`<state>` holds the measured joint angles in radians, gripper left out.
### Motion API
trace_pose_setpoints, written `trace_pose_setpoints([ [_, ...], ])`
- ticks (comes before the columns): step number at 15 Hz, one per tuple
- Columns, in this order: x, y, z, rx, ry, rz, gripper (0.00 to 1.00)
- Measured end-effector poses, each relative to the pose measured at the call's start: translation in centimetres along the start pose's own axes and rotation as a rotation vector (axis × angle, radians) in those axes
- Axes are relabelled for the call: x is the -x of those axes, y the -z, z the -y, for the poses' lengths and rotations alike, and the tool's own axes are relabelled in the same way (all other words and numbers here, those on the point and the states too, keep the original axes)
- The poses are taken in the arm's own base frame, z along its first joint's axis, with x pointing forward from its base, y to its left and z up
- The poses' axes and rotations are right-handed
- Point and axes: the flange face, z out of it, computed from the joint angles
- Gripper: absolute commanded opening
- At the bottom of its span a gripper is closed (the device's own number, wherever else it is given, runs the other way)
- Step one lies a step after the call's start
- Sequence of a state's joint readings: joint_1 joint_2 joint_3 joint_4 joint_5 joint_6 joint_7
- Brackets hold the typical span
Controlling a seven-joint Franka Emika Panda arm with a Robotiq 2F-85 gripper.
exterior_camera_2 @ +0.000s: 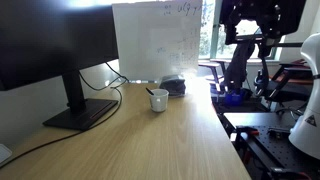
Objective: Remove the marker from the mug and put it on the table
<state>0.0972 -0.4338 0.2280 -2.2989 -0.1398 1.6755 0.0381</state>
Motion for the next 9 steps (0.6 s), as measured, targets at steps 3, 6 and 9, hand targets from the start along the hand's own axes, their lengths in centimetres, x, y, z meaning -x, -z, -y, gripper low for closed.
trace_pose_setpoints([
  [3,0.00,0.01,0.00,0.000,0.000,0.000,1.00],
  [6,0.00,0.01,0.00,0.000,0.000,0.000,1.00],
  [9,-0.09,0.00,-0.10,-0.005,-0.003,-0.006,1.00],
])
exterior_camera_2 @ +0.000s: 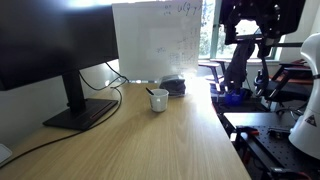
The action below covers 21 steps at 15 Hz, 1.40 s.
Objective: Remove the marker from the mug and put it on the table
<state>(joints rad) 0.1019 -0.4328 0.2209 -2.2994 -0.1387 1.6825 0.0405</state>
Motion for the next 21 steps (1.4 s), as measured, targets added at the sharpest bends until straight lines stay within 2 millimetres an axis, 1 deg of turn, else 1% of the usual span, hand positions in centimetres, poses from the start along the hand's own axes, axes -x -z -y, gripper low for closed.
trace_pose_setpoints([
  [1,-0.3,-0.1,-0.7,-0.010,-0.013,-0.021,1.00],
  [2,-0.9,-0.4,-1.9,-0.027,-0.038,-0.057,1.00],
  [3,-1.6,-1.2,-3.9,-0.049,-0.081,-0.100,1.00],
  [4,-2.2,-2.4,-6.5,-0.070,-0.135,-0.141,1.00],
  [5,-2.7,-3.8,-9.2,-0.091,-0.191,-0.177,1.00],
  [7,-3.5,-7.4,-14.8,-0.118,-0.304,-0.237,1.00],
  [8,-3.8,-9.2,-17.1,-0.124,-0.348,-0.254,1.00],
  [9,-4.1,-10.9,-19.0,-0.129,-0.382,-0.265,1.00],
  [10,-4.5,-12.4,-20.5,-0.131,-0.412,-0.272,1.00],
  [12,-5.4,-14.6,-22.4,-0.130,-0.446,-0.265,1.00],
  [13,-5.9,-15.0,-22.8,-0.129,-0.450,-0.256,1.00],
  [15,-6.4,-15.0,-22.9,-0.127,-0.449,-0.257,1.00],
  [18,-6.5,-15.0,-22.9,-0.125,-0.442,-0.257,1.00],
  [19,-6.5,-15.5,-23.0,-0.126,-0.423,-0.250,1.00],
  [21,-6.5,-17.2,-24.0,-0.122,-0.363,-0.235,1.00],
])
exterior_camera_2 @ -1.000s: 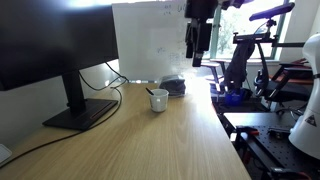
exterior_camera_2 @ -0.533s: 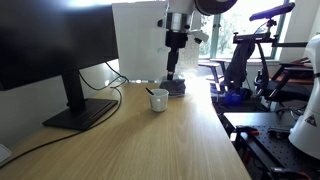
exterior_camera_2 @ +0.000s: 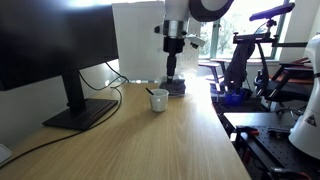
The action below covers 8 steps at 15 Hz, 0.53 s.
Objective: Remove the marker from the mug and put it on the table
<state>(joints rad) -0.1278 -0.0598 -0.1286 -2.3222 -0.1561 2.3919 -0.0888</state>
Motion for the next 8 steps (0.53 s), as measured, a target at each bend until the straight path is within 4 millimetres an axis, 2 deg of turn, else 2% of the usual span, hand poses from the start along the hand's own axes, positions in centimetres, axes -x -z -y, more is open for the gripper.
trace_pose_setpoints([
  [2,0.0,-1.9,-1.7,-0.018,0.073,0.013,0.99],
  [3,-0.1,-2.8,-2.5,-0.031,0.100,0.016,0.90],
  [4,-0.3,-3.7,-3.1,-0.050,0.126,0.020,0.75],
  [8,-2.2,-6.3,-4.4,-0.109,0.171,0.021,0.46],
])
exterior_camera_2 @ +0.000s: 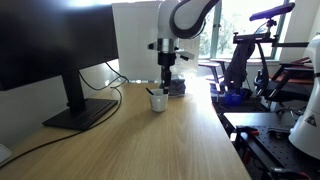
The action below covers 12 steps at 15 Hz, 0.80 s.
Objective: Remove the marker from the mug and put it on the table
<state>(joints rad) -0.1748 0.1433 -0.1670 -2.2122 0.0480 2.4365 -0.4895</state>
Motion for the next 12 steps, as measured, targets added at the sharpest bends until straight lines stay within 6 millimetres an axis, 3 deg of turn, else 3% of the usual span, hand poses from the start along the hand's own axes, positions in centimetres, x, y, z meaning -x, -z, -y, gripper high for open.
trace_pose_setpoints([
  [5,-2.3,-0.8,-2.5,0.012,-0.031,-0.014,0.22],
  [10,-3.6,-2.7,-4.2,-0.012,-0.072,-0.013,0.30],
  [12,-4.0,-3.0,-4.3,-0.026,-0.083,-0.017,0.29],
])
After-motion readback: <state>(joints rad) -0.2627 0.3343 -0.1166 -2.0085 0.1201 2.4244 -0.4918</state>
